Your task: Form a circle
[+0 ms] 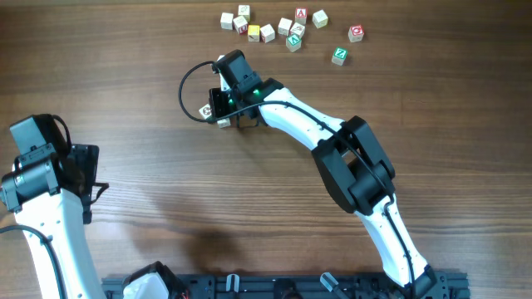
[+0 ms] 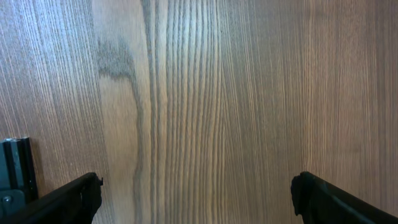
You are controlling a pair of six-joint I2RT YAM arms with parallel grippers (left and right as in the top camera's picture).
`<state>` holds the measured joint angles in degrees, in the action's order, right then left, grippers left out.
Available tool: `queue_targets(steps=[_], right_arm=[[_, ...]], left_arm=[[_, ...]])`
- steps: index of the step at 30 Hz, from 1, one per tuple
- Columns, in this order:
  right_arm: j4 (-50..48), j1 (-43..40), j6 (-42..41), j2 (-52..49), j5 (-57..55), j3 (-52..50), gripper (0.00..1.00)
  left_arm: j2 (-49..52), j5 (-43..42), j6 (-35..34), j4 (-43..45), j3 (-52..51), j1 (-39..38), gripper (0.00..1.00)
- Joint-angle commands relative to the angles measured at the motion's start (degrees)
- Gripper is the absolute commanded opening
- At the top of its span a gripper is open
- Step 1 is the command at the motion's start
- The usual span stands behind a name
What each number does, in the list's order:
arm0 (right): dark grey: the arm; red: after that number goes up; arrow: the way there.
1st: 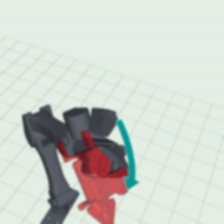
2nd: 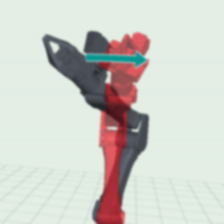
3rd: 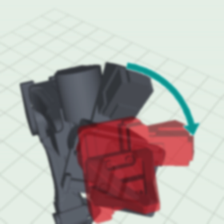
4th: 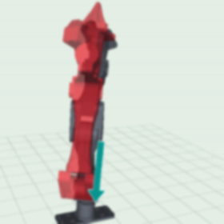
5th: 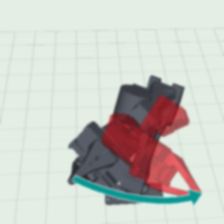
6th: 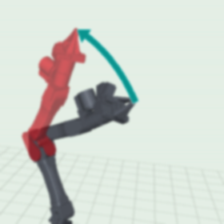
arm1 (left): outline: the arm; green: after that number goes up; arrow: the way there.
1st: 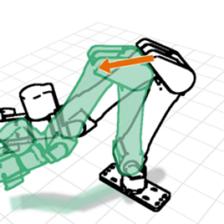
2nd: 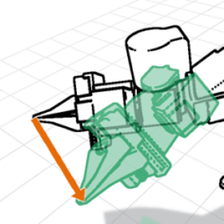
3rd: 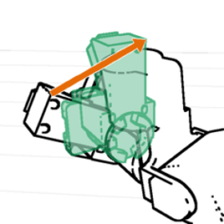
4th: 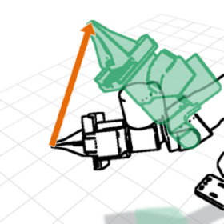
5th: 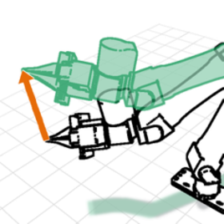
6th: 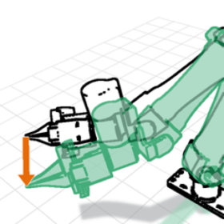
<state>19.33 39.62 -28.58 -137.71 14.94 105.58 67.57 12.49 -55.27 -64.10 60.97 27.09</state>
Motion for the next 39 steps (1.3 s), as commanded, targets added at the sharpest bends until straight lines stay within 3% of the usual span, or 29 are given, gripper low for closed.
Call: queue_targets(steps=[1, 39], right_arm=[[0.24, 0.31, 0.57, -0.96, 0.42, 1.55, 0.05], [0.09, 0.28, 0.57, -0.94, -2.38, 1.57, 0.05]], left_arm=[[0.26, -0.26, -0.92, -0.02, 0.00, 0.35, 1.00], [0.26, -0.26, -0.90, -0.02, 0.00, 0.35, 1.00]])
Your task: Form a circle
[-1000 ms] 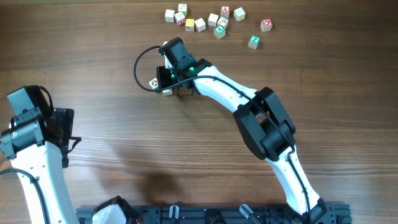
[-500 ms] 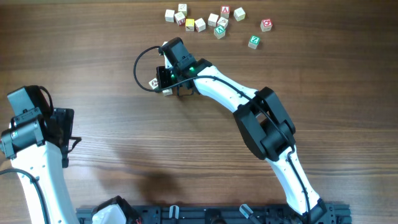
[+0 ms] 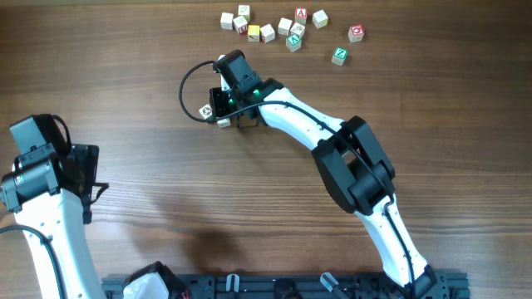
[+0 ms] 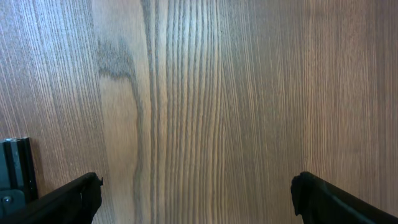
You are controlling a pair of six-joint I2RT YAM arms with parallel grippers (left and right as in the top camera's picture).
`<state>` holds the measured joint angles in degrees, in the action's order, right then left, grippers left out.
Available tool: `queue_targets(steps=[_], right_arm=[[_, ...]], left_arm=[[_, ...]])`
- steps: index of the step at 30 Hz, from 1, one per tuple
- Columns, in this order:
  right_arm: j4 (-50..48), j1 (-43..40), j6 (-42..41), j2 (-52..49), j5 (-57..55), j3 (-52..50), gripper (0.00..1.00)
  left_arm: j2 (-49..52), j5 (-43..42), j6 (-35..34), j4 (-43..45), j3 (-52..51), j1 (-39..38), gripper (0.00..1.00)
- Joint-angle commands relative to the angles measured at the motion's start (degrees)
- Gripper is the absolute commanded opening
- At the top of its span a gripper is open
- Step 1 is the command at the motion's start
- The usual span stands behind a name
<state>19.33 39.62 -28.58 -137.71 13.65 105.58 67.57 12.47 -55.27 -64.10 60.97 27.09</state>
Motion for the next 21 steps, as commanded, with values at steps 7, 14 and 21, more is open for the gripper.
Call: queue_targets(steps=[7, 14, 21], right_arm=[[0.09, 0.28, 0.76, -0.94, 0.68, 1.57, 0.05], [0.24, 0.28, 0.74, -0.94, 1.42, 1.57, 0.05], [0.26, 0.28, 0.72, -0.94, 2.12, 1.57, 0.04]], left_arm=[[0.26, -0.24, -0.92, -0.02, 0.00, 0.35, 1.00], [0.26, -0.26, -0.90, -0.02, 0.00, 0.35, 1.00], [0.26, -0.24, -0.90, -0.02, 0.00, 0.35, 1.00]])
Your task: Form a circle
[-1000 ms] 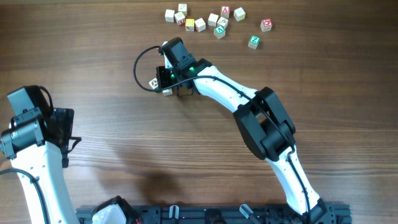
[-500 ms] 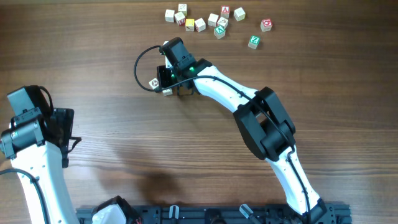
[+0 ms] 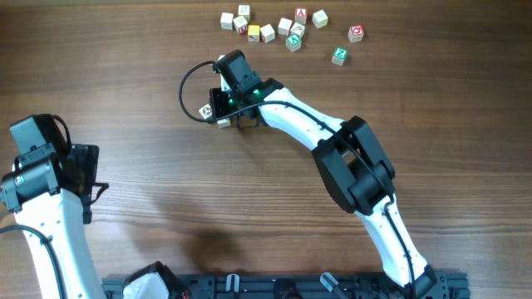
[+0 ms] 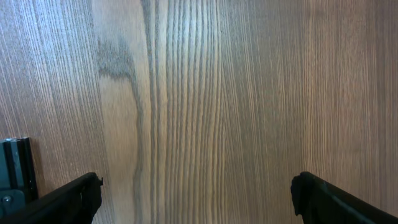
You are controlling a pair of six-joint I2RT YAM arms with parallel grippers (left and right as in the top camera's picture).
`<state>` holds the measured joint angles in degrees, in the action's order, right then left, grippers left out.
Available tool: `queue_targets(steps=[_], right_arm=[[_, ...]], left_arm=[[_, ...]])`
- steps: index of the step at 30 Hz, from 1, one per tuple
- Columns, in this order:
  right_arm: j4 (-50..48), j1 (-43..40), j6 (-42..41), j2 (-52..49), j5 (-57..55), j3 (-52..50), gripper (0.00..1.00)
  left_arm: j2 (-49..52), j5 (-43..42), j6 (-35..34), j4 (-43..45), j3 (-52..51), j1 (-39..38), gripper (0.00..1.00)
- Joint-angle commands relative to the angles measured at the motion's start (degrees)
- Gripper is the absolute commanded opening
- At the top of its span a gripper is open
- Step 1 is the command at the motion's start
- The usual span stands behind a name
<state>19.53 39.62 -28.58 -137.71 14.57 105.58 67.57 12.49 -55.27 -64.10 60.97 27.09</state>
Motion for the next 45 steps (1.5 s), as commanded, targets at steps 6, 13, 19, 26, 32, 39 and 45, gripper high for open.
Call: queue_targets(steps=[6, 13, 19, 26, 32, 39, 45], right_arm=[[0.07, 0.28, 0.74, -0.94, 2.01, 1.57, 0.05], [0.11, 0.28, 0.70, -0.92, 2.43, 1.57, 0.04], [0.28, 0.28, 0.48, -0.92, 2.43, 1.57, 0.05], [0.20, 0.28, 0.52, -0.92, 1.09, 1.57, 0.05], [-0.39, -0.74, 0.61, -0.15, -5.05, 2.78, 0.05], [0.35, -2.16, 3.08, 2.38, -9.57, 3.65, 0.05], [1.33, -5.90, 8.35, 9.62, -18.34, 3.72, 0.40]], left_arm=[[0.26, -0.26, -0.90, -0.02, 0.00, 0.35, 1.00], [0.26, -0.26, -0.92, -0.02, 0.00, 0.35, 1.00], [0.26, -0.26, -0.90, -0.02, 0.00, 0.35, 1.00], [0.26, -0.26, -0.92, -0.02, 0.00, 0.35, 1.00], [0.26, -0.26, -0.92, -0.02, 0.00, 0.35, 1.00], [0.26, -0.26, -0.92, -0.02, 0.00, 0.35, 1.00], [0.26, -0.26, -0.92, -0.02, 0.00, 0.35, 1.00]])
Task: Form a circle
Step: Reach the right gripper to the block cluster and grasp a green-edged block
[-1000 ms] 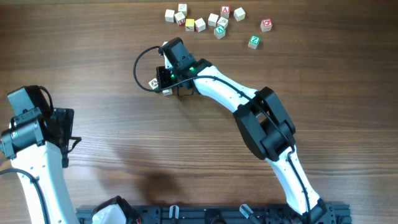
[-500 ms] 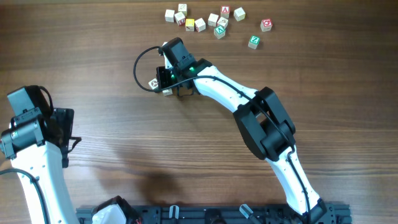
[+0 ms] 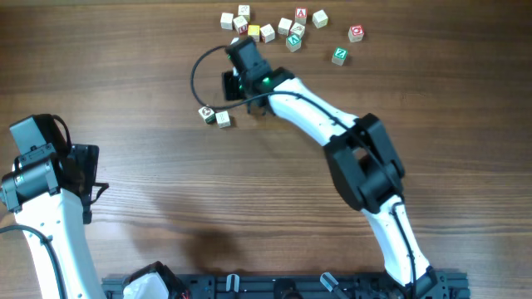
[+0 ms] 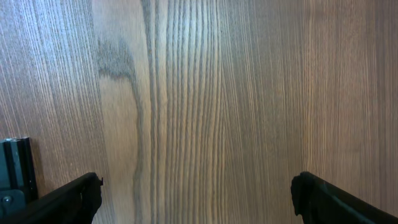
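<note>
Two small letter blocks (image 3: 206, 114) (image 3: 223, 120) lie side by side on the wooden table, apart from any gripper. Several more blocks (image 3: 285, 26) sit loosely scattered at the far edge. In the overhead view my right gripper (image 3: 236, 76) hangs between the pair and the far blocks. Its fingers are hidden under the wrist, so its state does not show. My left gripper (image 4: 196, 200) is open over bare wood at the near left, with nothing between its fingers (image 4: 74, 198).
A red-marked block (image 3: 356, 33) and a green-marked block (image 3: 339, 56) lie a little to the right of the far group. The right arm (image 3: 316, 124) stretches diagonally across the middle of the table. A black cable loop (image 3: 196, 75) arcs left of the right wrist.
My right gripper has moved from over the two blocks up and to the right, toward the far group. The pair now lies uncovered. The left arm has not moved.
At all three earlier moments my right gripper stayed low over the two blocks at left centre, without visible change. By now it has left them on the table and stands nearer the far blocks. My left gripper stayed open throughout.
</note>
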You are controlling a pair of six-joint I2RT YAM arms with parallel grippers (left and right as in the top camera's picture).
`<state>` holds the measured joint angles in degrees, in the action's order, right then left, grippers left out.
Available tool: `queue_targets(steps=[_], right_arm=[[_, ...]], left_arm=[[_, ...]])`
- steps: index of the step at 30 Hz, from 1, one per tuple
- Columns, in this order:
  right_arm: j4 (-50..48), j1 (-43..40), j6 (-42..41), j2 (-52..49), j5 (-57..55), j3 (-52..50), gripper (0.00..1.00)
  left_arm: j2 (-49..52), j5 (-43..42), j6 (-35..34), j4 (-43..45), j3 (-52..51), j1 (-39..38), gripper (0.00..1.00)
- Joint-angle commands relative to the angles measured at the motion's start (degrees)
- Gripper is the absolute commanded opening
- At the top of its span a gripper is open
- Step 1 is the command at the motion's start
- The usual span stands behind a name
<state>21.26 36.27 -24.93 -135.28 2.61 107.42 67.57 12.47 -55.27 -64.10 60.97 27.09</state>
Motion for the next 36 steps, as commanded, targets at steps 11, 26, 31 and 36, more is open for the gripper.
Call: queue_targets(steps=[11, 26, 31, 36], right_arm=[[-5.70, -14.86, 15.96, 1.86, -2.60, 1.86, 0.89], [-15.02, -16.09, 20.35, -9.66, -3.54, 1.86, 0.66], [-16.74, -16.09, 20.33, -9.62, -4.81, 1.88, 0.33], [-12.96, -15.80, 20.26, -6.82, -4.76, 1.88, 0.18]], left_arm=[[0.26, -0.24, -0.90, -0.02, 0.00, 0.35, 1.00], [0.26, -0.24, -0.92, -0.02, 0.00, 0.35, 1.00], [0.26, -0.24, -0.92, -0.02, 0.00, 0.35, 1.00], [0.26, -0.24, -0.92, -0.02, 0.00, 0.35, 1.00]])
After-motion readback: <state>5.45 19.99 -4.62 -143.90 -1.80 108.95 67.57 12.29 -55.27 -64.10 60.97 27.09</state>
